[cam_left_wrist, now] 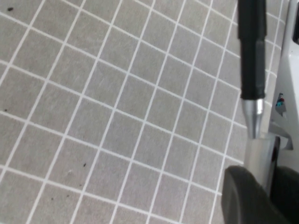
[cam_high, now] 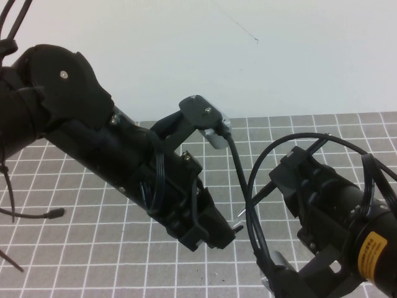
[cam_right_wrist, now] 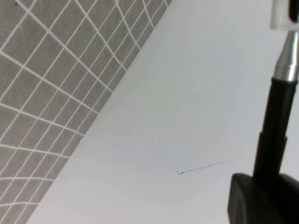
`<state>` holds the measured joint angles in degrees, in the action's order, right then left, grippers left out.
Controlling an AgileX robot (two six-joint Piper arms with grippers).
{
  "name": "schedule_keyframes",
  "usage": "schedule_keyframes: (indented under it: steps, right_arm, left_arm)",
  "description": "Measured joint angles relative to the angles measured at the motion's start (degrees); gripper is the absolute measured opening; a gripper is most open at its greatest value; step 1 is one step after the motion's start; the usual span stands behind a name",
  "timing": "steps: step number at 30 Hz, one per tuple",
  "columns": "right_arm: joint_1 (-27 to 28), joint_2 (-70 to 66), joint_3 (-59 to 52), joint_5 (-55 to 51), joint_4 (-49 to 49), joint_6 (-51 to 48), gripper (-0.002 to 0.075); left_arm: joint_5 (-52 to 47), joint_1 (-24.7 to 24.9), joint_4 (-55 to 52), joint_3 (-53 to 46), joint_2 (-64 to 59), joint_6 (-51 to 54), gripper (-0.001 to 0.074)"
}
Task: Cap the pen
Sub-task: Put the cap on the pen
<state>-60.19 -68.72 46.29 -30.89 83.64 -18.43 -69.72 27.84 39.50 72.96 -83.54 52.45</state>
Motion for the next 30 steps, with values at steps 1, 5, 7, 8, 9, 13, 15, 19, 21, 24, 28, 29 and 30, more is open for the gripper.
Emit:
schedule_keyframes:
  steps: [1, 5, 7, 8, 9, 13, 15, 19, 21, 24, 28, 29, 30]
  right_arm:
    - [0.0, 0.0, 0.0, 0.0, 0.0, 0.0, 0.0067]
    - [0.0, 0.0, 0.0, 0.0, -0.05, 0.0, 0.0067]
    - [0.0, 0.0, 0.0, 0.0, -0.05, 0.0, 0.0067]
    - [0.0, 0.0, 0.0, 0.0, -0.05, 0.0, 0.0067]
    - [0.0, 0.0, 0.0, 0.0, -0.05, 0.0, 0.0067]
    - [0.0, 0.0, 0.0, -0.25, -0.18, -1.08, 0.0067]
    - [0.0, 0.0, 0.0, -0.25, -0.27, -1.08, 0.0067]
    - [0.0, 0.0, 0.0, -0.25, -0.27, -1.08, 0.0067]
    - [0.0, 0.0, 0.0, -0.25, -0.4, -1.08, 0.0067]
    - [0.0, 0.0, 0.0, -0.25, -0.52, -1.08, 0.0067]
    - [0.0, 0.0, 0.0, -0.25, -0.6, -1.08, 0.0067]
    - [0.0, 0.0, 0.0, -0.14, -0.6, -1.08, 0.0067]
    - [0.0, 0.0, 0.0, 0.12, -0.6, -1.08, 0.0067]
  left_arm:
    - [0.0, 0.0, 0.24, 0.0, 0.0, 0.0, 0.008]
    - [0.0, 0.0, 0.52, 0.0, 0.0, 0.0, 0.008]
    - [0.0, 0.0, 0.52, 0.0, 0.0, 0.0, 0.008]
    - [0.0, 0.0, 0.52, 0.0, 0.0, 0.0, 0.008]
    - [0.0, 0.0, 0.37, 0.0, 0.0, 0.0, 0.008]
    - [0.0, 0.0, -0.57, 0.0, 0.0, -0.04, 0.008]
    - [0.0, 0.0, -0.57, 0.0, 0.0, -0.04, 0.008]
    - [0.54, 0.0, -0.45, 0.0, 0.0, -0.04, 0.008]
    - [1.32, 0.0, 0.14, 0.0, 0.0, -0.04, 0.008]
    - [1.85, 0.0, 0.93, 0.0, 0.0, -0.04, 0.008]
    - [1.88, 0.0, 1.01, 0.0, 0.0, -0.04, 0.008]
    - [1.98, 0.0, 1.06, 0.0, 0.0, -0.04, 0.008]
    - [1.98, 0.0, 1.18, 0.0, 0.0, -0.04, 0.008]
